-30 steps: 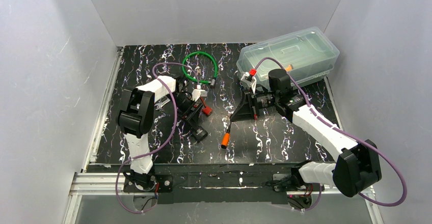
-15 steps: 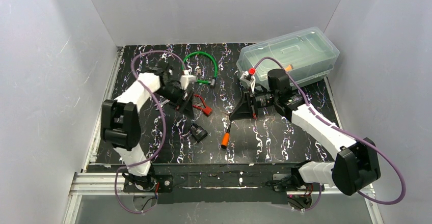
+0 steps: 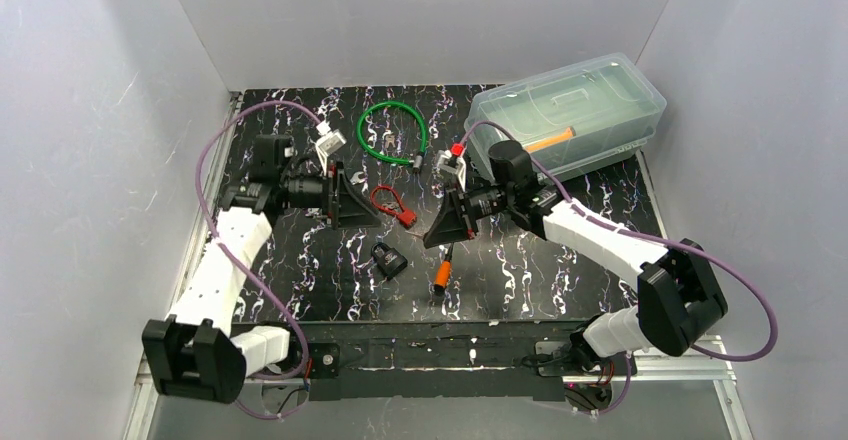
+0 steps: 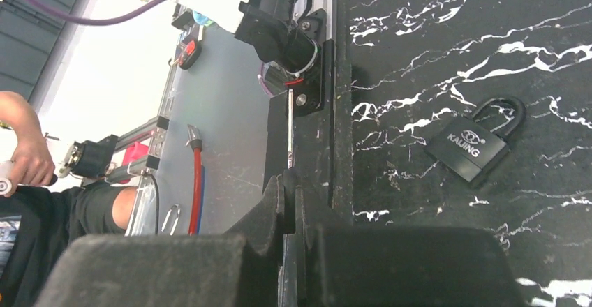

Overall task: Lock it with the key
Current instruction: Place the key at the center of the board.

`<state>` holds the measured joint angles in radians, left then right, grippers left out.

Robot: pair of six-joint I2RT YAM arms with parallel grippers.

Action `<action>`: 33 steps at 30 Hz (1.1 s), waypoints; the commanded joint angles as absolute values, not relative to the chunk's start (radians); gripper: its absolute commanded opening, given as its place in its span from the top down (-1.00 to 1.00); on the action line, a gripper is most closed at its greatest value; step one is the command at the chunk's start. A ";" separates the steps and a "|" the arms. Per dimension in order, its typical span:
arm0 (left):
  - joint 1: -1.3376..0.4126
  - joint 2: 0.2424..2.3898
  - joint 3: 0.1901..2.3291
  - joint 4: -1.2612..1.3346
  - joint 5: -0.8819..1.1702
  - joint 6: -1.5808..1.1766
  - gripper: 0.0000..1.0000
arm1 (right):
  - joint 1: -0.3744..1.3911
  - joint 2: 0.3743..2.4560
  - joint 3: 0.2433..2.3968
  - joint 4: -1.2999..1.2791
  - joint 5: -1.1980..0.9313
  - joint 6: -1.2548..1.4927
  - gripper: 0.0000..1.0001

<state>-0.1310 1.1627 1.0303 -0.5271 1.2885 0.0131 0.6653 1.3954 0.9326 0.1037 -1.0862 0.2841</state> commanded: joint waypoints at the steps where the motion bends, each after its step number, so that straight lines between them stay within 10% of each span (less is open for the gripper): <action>1: -0.197 1.116 0.922 -0.119 1.299 -0.334 -0.20 | 0.686 1.405 1.001 0.196 -1.085 0.314 0.97; 14: -0.311 1.155 0.897 -0.128 1.231 -0.339 0.09 | 0.706 1.403 1.006 0.193 -1.094 0.313 0.97; 30: -0.336 1.161 0.897 -0.169 1.270 -0.304 1.00 | 0.709 1.417 1.011 0.198 -1.097 0.324 0.97; 33: -0.335 1.166 0.944 -0.321 1.240 -0.206 1.00 | 0.709 1.421 1.012 0.197 -1.106 0.334 0.45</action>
<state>-0.3294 1.1702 0.8983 -0.1591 1.2409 -0.3159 0.7025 1.4149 0.9661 0.1518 -1.0820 0.3210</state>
